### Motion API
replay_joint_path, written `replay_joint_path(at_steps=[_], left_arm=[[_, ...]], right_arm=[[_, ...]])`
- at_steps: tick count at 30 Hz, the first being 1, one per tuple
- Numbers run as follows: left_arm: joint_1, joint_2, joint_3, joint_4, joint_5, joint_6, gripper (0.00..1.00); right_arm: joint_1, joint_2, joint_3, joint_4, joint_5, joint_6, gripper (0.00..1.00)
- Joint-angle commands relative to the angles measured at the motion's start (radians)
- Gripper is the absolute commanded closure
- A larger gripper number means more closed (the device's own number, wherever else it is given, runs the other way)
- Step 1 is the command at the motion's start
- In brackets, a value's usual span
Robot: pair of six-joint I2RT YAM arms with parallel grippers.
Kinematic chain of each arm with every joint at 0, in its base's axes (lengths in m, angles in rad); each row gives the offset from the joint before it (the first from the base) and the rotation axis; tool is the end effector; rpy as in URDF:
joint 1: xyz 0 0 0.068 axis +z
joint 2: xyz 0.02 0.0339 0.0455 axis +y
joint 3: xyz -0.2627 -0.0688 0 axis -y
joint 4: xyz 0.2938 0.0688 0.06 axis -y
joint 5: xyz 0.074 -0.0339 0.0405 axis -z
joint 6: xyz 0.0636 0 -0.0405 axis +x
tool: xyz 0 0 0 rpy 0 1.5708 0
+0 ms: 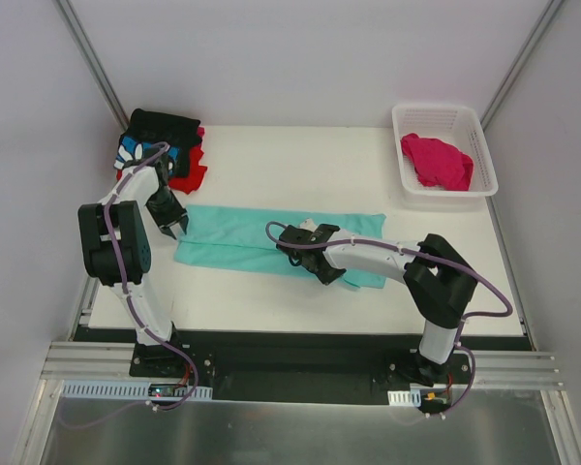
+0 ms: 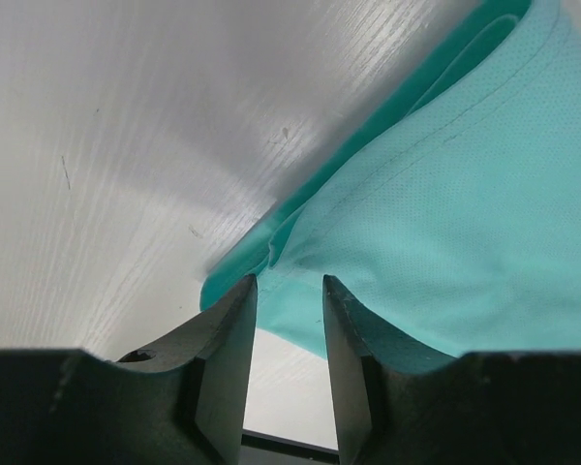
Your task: Fold and stack the t-shirts
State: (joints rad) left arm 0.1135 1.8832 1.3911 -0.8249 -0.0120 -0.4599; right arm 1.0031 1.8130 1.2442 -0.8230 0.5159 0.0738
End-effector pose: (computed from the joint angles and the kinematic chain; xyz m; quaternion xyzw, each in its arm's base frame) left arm 0.4198 0.0486 0.1444 -0.2812 0.9512 -0.0159 0.1257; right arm 0.2339 0.3085 0.1336 -0.4112 0.8712 -0.1738 0.2045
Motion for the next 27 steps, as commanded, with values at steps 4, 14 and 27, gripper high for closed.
replay_joint_path(at_steps=[4,14,27], left_arm=[[0.014,0.065,0.062,-0.019,0.009,0.006,0.75],[0.015,0.079,0.042,0.0,0.038,-0.003,0.8],[-0.012,-0.159,0.022,-0.019,0.081,0.009,1.0]], right_arm=[[-0.001,-0.055,-0.009,-0.01,-0.008,0.003,0.98],[-0.001,-0.089,-0.022,-0.013,-0.014,0.001,0.98],[-0.009,-0.156,-0.02,-0.051,0.055,0.035,0.99]])
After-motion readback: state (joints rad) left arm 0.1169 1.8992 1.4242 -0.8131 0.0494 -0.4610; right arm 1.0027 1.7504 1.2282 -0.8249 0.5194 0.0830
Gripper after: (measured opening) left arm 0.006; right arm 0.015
